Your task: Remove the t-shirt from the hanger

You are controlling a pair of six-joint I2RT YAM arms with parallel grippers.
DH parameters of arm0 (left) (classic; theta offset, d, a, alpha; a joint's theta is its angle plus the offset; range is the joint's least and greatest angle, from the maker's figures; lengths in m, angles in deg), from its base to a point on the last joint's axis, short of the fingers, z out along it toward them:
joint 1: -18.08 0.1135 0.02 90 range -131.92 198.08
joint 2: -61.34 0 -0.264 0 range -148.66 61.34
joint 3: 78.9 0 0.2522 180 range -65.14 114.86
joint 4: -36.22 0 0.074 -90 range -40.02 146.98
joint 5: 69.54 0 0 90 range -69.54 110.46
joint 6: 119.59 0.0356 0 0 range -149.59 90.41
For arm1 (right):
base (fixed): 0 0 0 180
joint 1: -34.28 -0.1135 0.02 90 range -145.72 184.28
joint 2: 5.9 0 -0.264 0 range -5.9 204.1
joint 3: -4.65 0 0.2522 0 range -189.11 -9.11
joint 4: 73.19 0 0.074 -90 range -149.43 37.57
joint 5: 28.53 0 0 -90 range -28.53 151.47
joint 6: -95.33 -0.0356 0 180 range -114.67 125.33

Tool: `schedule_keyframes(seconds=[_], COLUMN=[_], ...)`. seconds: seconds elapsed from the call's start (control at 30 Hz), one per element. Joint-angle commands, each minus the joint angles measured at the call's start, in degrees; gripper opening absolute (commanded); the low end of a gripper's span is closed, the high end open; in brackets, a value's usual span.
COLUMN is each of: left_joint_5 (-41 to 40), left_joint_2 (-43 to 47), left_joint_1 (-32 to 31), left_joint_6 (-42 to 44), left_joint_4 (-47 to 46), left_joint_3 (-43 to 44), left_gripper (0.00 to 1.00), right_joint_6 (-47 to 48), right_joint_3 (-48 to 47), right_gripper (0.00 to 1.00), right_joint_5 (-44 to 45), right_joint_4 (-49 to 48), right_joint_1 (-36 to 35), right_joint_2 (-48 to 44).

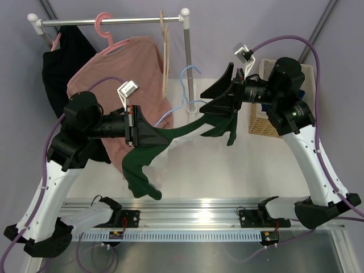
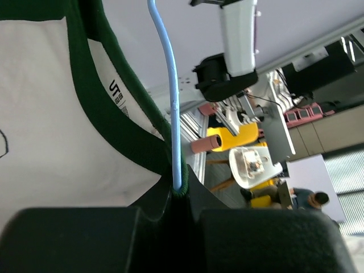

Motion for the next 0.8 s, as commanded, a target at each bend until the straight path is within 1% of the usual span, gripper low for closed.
schedule_keyframes(seconds=[0.0,0.17,0.3,0.33,0.4,0.43,0.47,0.53,0.63,0.77], left_joint_5=[3.9,5.3,7.4,7.5,7.6,7.7,7.8,8.0,8.0,7.9], left_joint_2=[-1.2,-0.7,-0.3,-0.6,-0.8,-1.0,-1.3,-1.5,-1.7,-1.8], left_joint_1=[-3.6,-4.2,-4.2,-4.2,-4.2,-4.2,-4.2,-4.3,-4.2,-4.2], left_joint_6=[-3.5,-5.8,-10.3,-11.4,-11.6,-12.1,-12.3,-12.3,-12.0,-11.6], left_joint_4=[-11.2,-14.2,-21.4,-22.0,-22.9,-23.3,-23.6,-24.0,-24.1,-24.2], left_joint_3=[4.3,3.1,1.4,1.2,0.9,0.9,0.7,0.7,0.7,-0.7], left_gripper=[0.0,0.0,0.0,0.0,0.0,0.0,0.0,0.0,0.0,0.0], right_joint_6=[4.5,4.3,0.5,-2.7,-7.1,-12.4,-14.5,-18.7,-20.2,-19.6], right_joint_3=[-3.5,-4.1,-6.2,-6.4,-5.9,-5.6,-5.3,-5.0,-5.8,-6.0], right_gripper=[0.86,0.86,0.84,0.83,0.81,0.8,0.8,0.79,0.82,0.85], right_joint_5=[1.6,2.1,-2.0,-2.8,-5.3,-5.9,-6.5,-7.6,-9.5,-11.1], right_joint_4=[-2.4,-7.0,-11.6,-13.0,-20.8,-24.0,-29.0,-32.1,-32.5,-28.4], right_joint_1=[-0.3,-0.2,-0.2,-0.3,-0.3,-0.3,-0.3,-0.2,-0.3,-0.3], right_joint_2=[0.4,0.6,1.8,2.6,3.2,3.7,4.0,4.3,4.6,3.8])
